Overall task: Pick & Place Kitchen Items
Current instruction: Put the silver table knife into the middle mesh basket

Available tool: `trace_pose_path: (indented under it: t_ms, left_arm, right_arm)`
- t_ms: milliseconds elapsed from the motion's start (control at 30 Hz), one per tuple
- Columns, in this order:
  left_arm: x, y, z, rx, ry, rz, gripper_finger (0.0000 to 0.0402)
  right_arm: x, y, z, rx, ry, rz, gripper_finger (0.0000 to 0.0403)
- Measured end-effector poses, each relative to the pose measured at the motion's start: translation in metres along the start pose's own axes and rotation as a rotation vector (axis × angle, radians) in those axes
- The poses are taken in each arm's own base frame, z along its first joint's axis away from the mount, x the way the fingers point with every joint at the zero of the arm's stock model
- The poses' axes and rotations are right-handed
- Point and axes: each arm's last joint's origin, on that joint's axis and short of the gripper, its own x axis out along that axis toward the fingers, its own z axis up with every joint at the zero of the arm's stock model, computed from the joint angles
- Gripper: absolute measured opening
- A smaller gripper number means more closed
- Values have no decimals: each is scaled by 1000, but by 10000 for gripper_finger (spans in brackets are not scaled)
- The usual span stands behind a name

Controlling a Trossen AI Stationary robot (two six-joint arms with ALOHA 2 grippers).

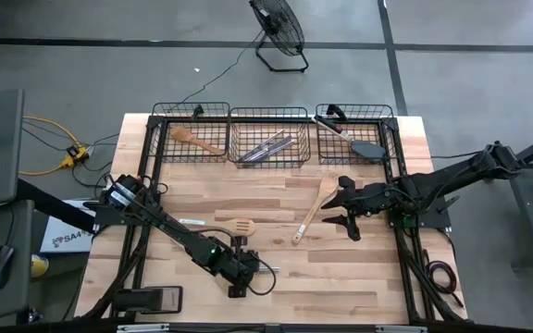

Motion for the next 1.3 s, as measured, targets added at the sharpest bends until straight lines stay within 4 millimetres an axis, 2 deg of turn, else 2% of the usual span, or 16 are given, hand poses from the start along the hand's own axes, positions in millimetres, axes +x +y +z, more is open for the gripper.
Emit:
trace_pose_path:
  t_ms: [67, 867, 1300]
  left_arm:
    - [0, 0, 0, -1, 6, -7, 30]
    - [-2, -1, 1, -47, 9, -50, 30]
    - [-25, -11, 31, -26, 33, -14, 30]
  right_arm:
    - [0, 0, 0, 0, 0, 1, 176]
    - [0, 0, 0, 4, 1, 6, 176]
    - [0, 0, 0, 4, 1, 6, 176]
